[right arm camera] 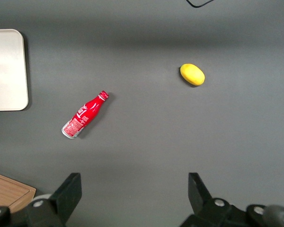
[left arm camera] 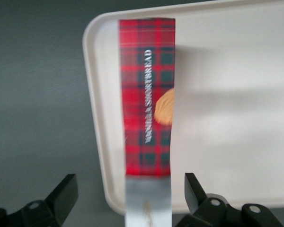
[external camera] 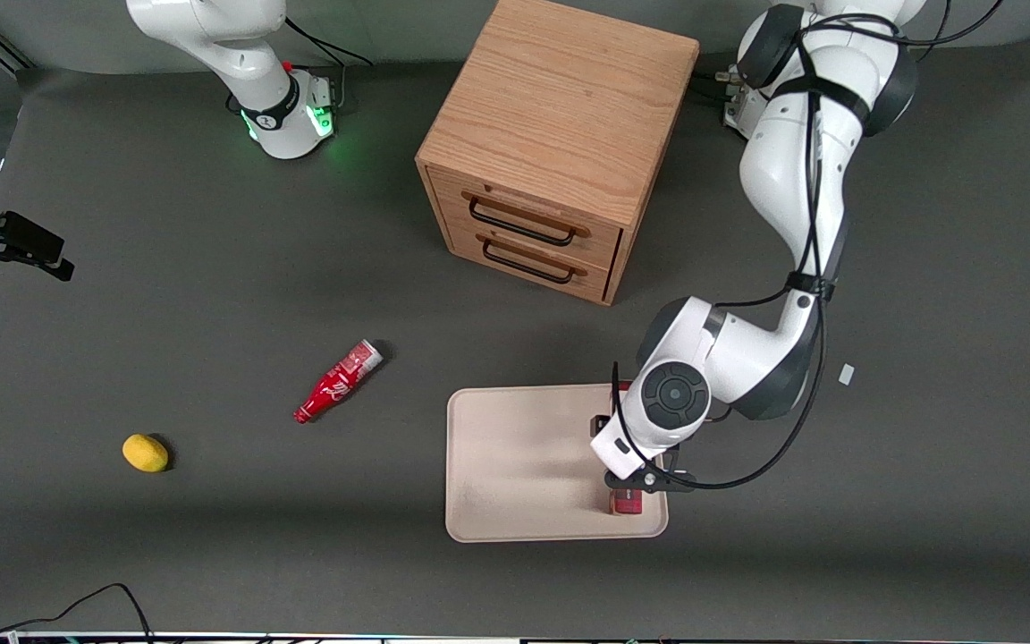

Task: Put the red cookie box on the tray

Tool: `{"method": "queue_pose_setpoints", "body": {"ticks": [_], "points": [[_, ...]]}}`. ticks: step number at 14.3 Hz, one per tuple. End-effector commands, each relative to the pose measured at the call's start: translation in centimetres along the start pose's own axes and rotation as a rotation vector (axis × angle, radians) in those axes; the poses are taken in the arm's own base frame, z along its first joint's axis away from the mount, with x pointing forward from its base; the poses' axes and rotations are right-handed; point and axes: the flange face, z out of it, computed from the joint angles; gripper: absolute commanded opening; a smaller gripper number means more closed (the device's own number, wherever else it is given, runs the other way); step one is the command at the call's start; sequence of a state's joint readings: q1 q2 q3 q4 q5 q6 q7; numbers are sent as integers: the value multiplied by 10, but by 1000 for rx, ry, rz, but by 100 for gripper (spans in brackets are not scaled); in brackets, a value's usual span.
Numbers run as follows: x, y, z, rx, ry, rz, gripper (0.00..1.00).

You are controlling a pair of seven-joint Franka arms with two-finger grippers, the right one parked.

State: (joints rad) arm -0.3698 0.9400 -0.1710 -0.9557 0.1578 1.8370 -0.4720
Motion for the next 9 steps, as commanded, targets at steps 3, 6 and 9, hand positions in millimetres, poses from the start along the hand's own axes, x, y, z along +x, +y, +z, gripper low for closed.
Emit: {"method": "queue_pose_setpoints", "body": {"ticks": [3,6,9], "points": [[-16,-48,-95,64,-32,63,100],[-37,-85,-121,82,-39,81,100],[-69,-135,-118,94,6,133,100]]}}
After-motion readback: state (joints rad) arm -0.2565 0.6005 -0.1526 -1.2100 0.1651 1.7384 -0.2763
